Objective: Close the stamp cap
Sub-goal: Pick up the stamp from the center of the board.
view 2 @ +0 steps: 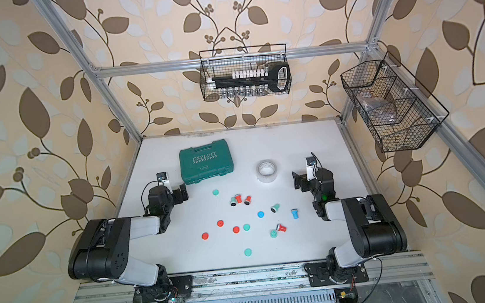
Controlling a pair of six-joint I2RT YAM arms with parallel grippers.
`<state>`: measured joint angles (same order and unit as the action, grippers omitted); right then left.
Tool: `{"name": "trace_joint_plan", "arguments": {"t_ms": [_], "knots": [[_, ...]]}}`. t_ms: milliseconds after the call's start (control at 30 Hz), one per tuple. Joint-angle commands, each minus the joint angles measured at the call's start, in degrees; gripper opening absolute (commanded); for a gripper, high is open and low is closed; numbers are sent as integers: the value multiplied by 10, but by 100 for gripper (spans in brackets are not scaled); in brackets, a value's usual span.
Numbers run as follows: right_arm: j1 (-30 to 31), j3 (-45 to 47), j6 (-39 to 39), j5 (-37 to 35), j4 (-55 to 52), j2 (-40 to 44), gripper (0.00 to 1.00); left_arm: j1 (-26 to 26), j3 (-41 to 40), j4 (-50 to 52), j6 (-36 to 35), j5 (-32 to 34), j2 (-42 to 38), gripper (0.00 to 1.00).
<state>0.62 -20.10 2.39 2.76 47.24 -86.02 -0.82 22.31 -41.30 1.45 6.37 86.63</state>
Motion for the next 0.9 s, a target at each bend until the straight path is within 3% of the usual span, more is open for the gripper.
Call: {"name": "trace_joint_plan", "arguments": {"t_ms": [0,600,667,767,867], "knots": [[4,-7,-5,-17,1,2,98,-4,-2,-7,1,-2,-12,99],[-9,-12,-14,2,-9,1,98,-5,-6,-13,1,0,-16,99],[3,-25,-16,-40,-38,10,98,-9,22,50,8,23,-34,99],[5,-52,-19,-50,-112,42,98,-9,105,208,8,25,-70,99],[6,-82,-31,-54,-200,80,98,-9,138,279,25,24,-113,99]]}}
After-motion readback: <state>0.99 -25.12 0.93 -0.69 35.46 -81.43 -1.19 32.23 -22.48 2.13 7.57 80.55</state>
